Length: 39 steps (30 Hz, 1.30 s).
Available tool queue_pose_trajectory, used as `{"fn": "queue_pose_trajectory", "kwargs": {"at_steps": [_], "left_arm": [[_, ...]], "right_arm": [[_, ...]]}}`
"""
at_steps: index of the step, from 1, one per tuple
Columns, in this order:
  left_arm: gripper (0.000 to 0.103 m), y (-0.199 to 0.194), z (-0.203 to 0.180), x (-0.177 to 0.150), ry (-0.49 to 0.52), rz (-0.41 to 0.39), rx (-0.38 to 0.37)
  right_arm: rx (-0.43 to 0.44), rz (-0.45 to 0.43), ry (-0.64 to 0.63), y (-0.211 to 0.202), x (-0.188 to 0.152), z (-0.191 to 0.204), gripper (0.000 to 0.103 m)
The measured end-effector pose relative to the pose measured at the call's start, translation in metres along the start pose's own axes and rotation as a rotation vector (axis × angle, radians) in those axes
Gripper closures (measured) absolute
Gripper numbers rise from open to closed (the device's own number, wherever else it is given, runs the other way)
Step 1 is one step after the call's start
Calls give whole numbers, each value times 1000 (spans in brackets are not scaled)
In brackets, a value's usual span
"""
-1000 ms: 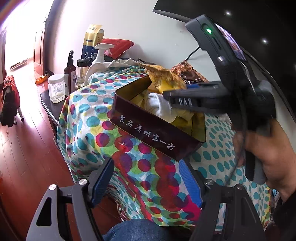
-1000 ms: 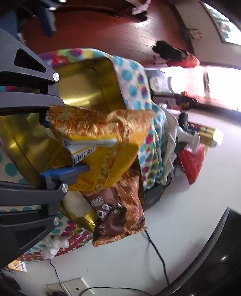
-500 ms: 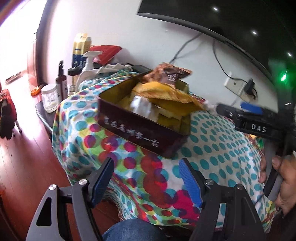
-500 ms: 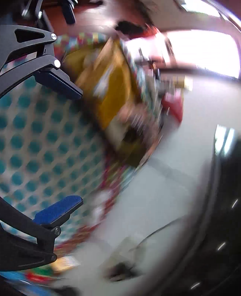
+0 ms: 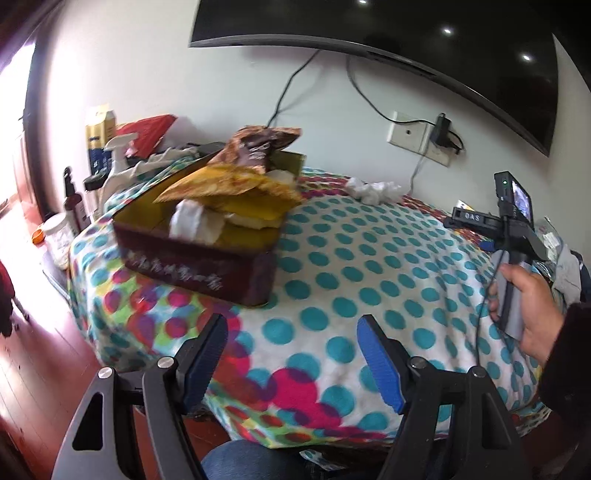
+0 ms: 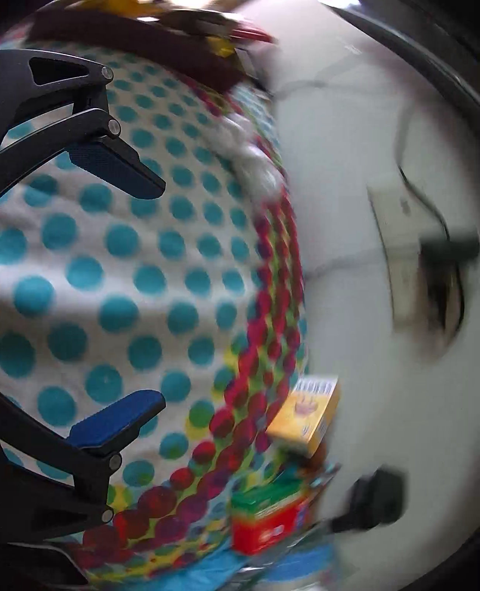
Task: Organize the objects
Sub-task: 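Lower the left gripper onto the white plastic-wrapped bundles and close it, then lift the white bundle with the left gripper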
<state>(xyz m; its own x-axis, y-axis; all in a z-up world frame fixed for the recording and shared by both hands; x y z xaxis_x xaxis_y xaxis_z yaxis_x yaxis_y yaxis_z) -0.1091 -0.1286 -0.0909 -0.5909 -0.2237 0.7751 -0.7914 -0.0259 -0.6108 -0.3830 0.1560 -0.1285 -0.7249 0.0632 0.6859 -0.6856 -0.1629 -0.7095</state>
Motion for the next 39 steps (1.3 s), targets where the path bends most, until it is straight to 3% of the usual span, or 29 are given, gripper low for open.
{"fn": "queue_pose_trajectory", "kwargs": {"at_steps": [3, 6, 8, 15, 17, 22, 26, 34, 39], "left_arm": [[28, 9, -18, 17, 42, 7, -25], [29, 28, -38, 44, 58, 18, -66], [28, 51, -55, 68, 72, 31, -97], [28, 153, -113, 137, 171, 81, -71], [28, 184, -125, 147, 212, 97, -29], [28, 238, -132, 157, 232, 140, 52], [28, 260, -131, 162, 211, 142, 46], [28, 306, -137, 165, 250, 204, 77], [27, 320, -122, 169, 162, 251, 41]], "right_arm": [[-80, -6, 91, 10, 12, -25, 0], [-57, 35, 211, 18, 9, -47, 0], [-33, 15, 243, 15, 7, -52, 0], [26, -16, 269, 10, 3, -53, 0], [30, -28, 295, 8, 2, -56, 0], [-43, -46, 239, 5, 6, -44, 0], [-147, -98, 107, -4, 10, -18, 0], [-134, -119, 144, -9, 9, -24, 0], [-148, -127, 125, -10, 9, -22, 0]]}}
Point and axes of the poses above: each gripper's, at about its wrist camera, not at the fingertips, and y roughly the way its jaws point, z to its left, x to its top, the point moved 2 cm from there along y, roughly the way its jaws point
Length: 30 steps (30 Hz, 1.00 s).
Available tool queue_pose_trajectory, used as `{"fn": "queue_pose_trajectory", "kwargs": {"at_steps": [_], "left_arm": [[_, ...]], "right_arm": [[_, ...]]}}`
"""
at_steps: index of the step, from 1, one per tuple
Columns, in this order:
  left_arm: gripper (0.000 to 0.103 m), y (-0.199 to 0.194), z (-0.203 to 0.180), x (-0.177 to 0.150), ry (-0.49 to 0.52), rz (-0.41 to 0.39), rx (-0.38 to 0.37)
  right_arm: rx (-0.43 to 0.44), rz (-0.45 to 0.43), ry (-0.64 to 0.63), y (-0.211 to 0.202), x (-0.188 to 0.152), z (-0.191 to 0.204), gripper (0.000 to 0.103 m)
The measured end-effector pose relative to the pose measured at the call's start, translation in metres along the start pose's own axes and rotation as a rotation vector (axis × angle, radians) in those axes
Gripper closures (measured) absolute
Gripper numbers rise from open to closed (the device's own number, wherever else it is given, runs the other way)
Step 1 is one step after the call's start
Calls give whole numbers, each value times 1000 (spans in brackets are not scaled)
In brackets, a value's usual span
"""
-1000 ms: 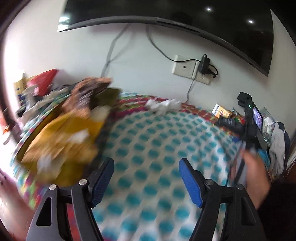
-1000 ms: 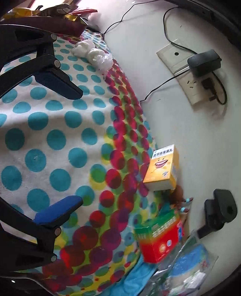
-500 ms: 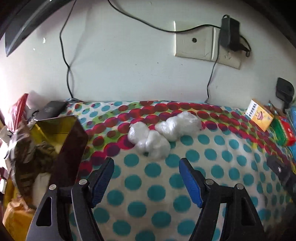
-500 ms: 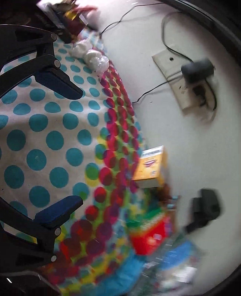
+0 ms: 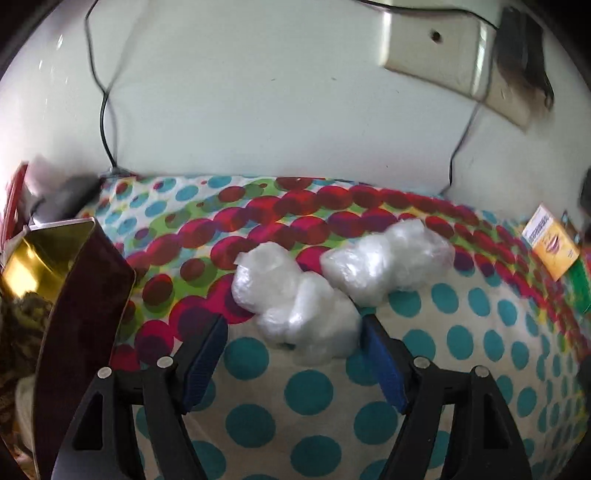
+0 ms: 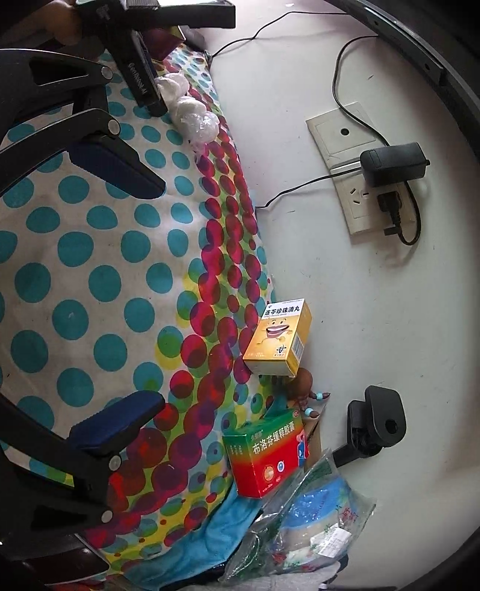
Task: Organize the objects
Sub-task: 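Lift the white bundle with the left gripper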
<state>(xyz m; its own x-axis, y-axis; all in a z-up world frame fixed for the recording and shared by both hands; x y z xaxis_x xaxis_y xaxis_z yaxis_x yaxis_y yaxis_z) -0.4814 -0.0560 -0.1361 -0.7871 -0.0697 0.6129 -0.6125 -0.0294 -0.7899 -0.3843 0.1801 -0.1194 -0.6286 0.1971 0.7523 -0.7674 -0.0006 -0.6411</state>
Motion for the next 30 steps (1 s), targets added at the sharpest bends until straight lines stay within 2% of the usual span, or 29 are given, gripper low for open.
{"fn": "queue_pose_trajectory", "kwargs": {"at_steps": [1, 3, 4, 8, 13, 18, 21, 25, 30], "left_arm": [[28, 0, -1, 0, 4, 0, 4], [40, 0, -4, -1, 22, -8, -7], [54, -1, -6, -1, 31, -13, -10], [61, -1, -2, 2, 20, -20, -36], [65, -6, 12, 3, -49, -41, -58], [65, -49, -8, -25, 51, -128, -59], [65, -83, -15, -60, 109, -153, -79], [65, -123, -10, -99, 130, -197, -75], [65, -133, -3, -108, 129, -211, -56]], "right_arm": [[-1, 0, 0, 0, 0, 0, 0], [3, 1, 5, 0, 0, 0, 0], [4, 1, 9, 0, 0, -1, 0], [11, 7, 11, 1, 0, -1, 0], [6, 11, 0, 2, 0, 2, 0], [7, 12, -3, 1, 0, 4, 0], [8, 14, -1, 2, 0, 3, 0], [18, 14, -11, 2, 0, 5, 0], [68, 45, -17, 9, -1, 3, 0]]}}
Point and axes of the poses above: each gripper's, at about its wrist camera, not at the fingertips, and y roughly the way its jaws point, z to its left, x to its top, the point moved 2 cm from there along y, roughly the way its jaws point
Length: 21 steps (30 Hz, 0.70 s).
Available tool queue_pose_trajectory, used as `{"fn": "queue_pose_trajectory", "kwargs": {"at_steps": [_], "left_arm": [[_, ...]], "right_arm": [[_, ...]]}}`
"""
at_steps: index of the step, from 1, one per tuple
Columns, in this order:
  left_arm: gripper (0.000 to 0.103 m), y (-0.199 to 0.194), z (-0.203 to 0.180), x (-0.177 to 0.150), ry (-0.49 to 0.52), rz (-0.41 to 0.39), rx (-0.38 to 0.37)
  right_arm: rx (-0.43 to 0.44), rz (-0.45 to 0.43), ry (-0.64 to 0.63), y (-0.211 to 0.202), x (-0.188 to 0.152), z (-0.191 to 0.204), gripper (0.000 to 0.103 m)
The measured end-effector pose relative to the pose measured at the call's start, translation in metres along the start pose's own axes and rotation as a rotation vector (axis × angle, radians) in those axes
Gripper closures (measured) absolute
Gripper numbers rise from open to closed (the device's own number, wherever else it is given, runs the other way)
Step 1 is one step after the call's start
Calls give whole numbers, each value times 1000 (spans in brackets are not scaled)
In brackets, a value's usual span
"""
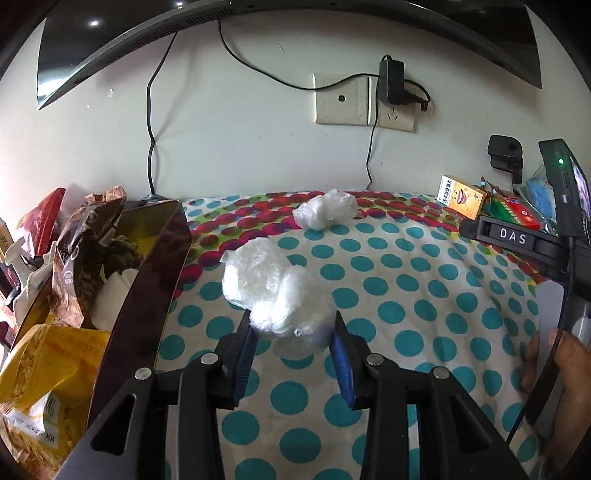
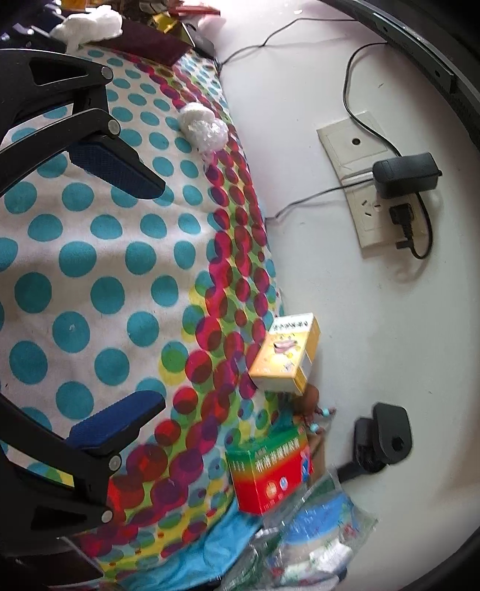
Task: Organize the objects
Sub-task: 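Lift the white bundle with the left gripper, then grasp a white wrapped bundle on the cloth with the right gripper while the left holds its bundle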
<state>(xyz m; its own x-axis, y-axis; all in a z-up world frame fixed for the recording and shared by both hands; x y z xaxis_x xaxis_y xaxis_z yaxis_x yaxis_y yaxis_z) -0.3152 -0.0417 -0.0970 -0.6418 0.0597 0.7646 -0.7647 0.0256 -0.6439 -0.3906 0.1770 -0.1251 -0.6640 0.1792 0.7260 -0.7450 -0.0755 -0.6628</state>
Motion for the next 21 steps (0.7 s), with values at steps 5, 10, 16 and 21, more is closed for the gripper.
{"fn": "queue_pose_trajectory", "kwargs": {"at_steps": [5, 10, 16, 21], "left_arm": [[65, 6, 16, -3, -72, 41, 17], [65, 2, 21, -4, -98, 24, 34], [65, 4, 28, -6, -128, 37, 32], [65, 6, 40, -7, -195, 44, 30]], "right_arm": [[81, 71, 28, 14, -2, -10, 0], [39, 99, -136, 22, -1, 23, 0], [117, 141, -290, 40, -2, 91, 0], [173, 165, -357, 62, 2, 138, 0]]}}
Point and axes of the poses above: each gripper's, at about its wrist camera, not at the fingertips, and y roughly the way its jaws point, z to its left, x to its top, the point moved 2 cm from there along y, roughly the way its jaws point
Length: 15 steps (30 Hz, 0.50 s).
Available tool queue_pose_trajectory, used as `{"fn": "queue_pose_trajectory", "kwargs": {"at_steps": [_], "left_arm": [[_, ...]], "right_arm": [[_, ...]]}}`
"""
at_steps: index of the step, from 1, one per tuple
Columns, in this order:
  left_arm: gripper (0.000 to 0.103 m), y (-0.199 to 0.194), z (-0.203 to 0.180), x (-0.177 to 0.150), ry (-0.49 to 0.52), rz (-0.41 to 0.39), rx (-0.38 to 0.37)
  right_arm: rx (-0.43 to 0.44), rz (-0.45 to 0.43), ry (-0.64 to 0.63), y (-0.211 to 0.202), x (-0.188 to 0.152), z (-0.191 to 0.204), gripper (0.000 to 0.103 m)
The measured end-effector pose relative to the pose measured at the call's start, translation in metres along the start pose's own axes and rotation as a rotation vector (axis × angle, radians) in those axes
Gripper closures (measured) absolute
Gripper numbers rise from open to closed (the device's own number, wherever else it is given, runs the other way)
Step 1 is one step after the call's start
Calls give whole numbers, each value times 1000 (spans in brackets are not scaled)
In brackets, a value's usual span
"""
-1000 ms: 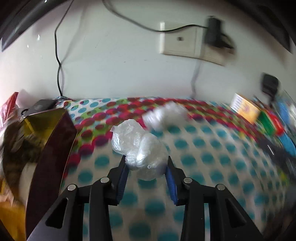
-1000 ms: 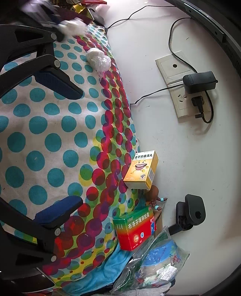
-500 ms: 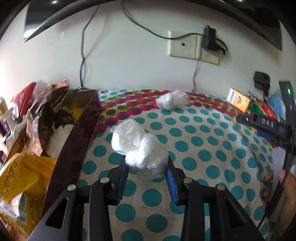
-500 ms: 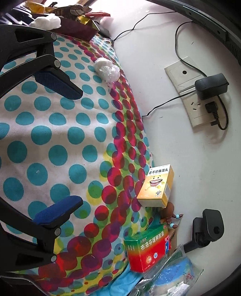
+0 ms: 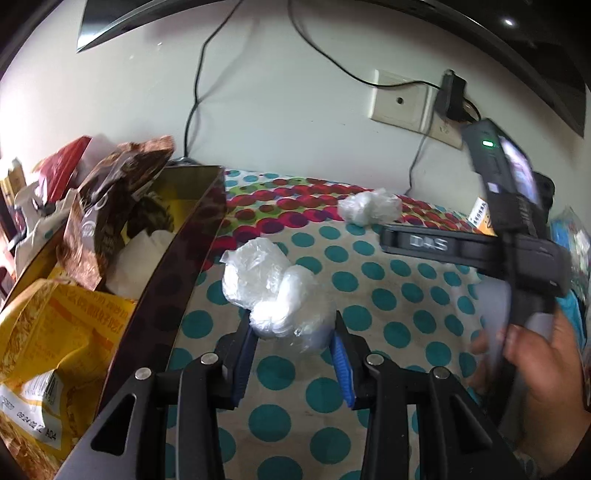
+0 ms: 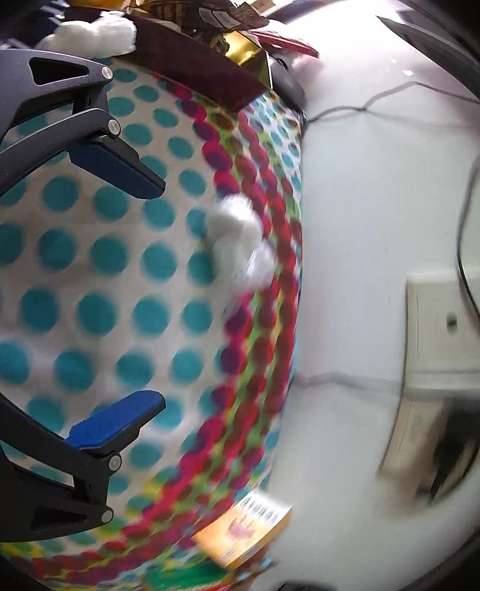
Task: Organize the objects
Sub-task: 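Grasp a white wrapped bundle on the cloth with the right gripper while the left holds its bundle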
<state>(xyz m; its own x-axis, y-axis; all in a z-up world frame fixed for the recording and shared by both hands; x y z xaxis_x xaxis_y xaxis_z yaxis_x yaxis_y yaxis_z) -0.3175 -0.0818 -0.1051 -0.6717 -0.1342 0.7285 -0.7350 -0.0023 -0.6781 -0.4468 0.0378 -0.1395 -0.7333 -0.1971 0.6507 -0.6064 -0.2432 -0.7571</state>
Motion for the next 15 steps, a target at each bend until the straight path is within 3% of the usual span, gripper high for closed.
{"fn": "queue_pose_trajectory", "kwargs": {"at_steps": [10, 15], "left_arm": [[65, -1, -14, 0, 50, -11, 28], [65, 2, -14, 0, 47, -2, 36]], "right_arm": [[76, 64, 1, 47, 39, 19, 2], [74, 22, 71, 40, 41, -1, 50]]}}
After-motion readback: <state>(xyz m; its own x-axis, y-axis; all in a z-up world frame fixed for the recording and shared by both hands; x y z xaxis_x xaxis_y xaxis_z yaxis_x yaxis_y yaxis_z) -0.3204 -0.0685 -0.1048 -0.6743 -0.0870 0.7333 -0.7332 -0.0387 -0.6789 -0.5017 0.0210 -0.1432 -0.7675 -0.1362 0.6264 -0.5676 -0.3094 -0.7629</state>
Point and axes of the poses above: each gripper's, at about its wrist camera, not at the fingertips, and y roughly the way its jaws point, z to its left, x to its top, the point moved 2 cm from there along y, roughly the way its jaws point
